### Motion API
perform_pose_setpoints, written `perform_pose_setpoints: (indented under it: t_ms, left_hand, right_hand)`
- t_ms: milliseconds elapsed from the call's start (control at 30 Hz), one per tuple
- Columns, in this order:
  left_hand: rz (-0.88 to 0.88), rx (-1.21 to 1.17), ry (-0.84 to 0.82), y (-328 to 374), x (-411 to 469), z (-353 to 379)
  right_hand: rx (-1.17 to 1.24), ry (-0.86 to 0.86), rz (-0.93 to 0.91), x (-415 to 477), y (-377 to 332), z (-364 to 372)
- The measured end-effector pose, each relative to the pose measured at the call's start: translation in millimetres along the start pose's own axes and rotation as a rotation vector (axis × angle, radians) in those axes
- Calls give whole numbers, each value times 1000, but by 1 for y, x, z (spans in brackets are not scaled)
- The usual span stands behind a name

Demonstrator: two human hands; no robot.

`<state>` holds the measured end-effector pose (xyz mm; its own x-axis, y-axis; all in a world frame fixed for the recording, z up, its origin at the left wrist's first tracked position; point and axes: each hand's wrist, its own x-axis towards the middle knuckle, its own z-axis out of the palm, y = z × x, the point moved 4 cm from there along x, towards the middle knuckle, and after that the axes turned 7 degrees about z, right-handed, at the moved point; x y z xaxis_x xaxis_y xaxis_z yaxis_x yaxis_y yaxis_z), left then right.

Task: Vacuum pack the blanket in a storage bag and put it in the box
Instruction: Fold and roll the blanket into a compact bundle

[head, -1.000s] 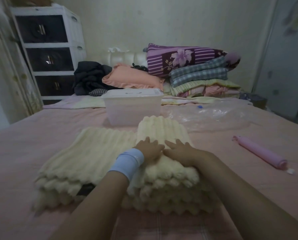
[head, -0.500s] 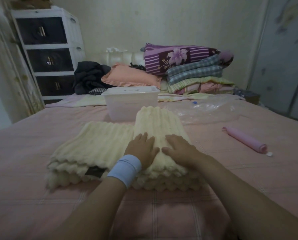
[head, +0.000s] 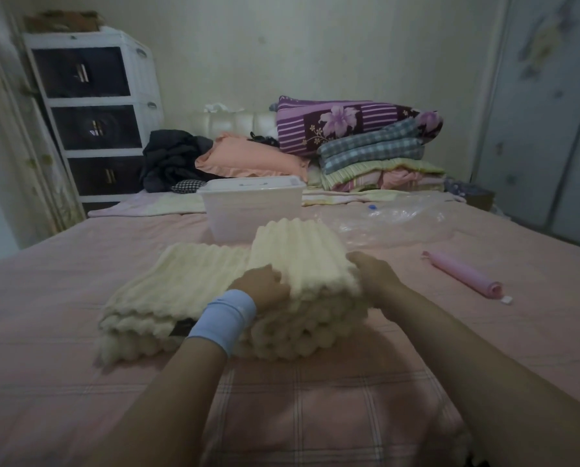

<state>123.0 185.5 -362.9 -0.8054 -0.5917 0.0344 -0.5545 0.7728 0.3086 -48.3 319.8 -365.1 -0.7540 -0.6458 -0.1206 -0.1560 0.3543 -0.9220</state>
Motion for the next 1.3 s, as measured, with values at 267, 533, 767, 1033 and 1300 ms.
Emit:
perform_pose_setpoints:
  t_ms: [267,533,767,1033,1300]
  left_hand:
    - [-22,-351,340,-31,-39,-82]
    - [-463,-336,354,-138,-91,-108]
    - [-268,-165,498,-168,-87,-125]
    - [-478,-267,231,-227,-81,-78]
    - [-447,-315,293,-195,-83,-68]
  right_hand:
    - [580,-423,-186,-26,-68,81]
    - [51,-139,-451,-8,-93,188]
    - [-79,-457,-570,-18,-95,249]
    - [37,-256,-228,12,-51,243]
    - [469,-481,38,27,-36,242]
